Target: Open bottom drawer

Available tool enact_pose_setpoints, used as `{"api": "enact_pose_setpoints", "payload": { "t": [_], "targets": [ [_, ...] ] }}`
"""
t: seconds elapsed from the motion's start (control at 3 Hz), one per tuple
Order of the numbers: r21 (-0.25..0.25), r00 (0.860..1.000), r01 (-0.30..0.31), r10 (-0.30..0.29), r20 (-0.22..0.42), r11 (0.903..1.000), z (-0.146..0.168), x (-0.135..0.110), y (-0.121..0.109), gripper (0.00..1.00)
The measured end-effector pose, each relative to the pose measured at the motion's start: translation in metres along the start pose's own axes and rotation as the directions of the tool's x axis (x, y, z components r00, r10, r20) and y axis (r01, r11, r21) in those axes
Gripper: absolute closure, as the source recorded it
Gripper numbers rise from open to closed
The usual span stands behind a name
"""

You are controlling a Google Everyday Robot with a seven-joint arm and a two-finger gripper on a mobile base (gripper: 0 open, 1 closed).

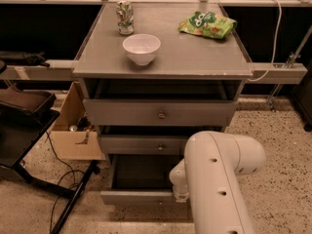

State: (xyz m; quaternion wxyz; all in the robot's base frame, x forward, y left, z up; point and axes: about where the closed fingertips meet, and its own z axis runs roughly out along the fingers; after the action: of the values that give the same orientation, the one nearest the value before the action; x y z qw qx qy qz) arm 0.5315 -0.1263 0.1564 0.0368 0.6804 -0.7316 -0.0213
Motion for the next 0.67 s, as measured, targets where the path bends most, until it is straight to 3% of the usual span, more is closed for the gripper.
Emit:
{"api": "enact_pose_setpoints", "payload": {
  "t": [0.67],
  "targets": [
    [0.0,1.0,0.0,0.0,0.0,1.0,0.0,0.0,0.0,0.13]
  ]
}}
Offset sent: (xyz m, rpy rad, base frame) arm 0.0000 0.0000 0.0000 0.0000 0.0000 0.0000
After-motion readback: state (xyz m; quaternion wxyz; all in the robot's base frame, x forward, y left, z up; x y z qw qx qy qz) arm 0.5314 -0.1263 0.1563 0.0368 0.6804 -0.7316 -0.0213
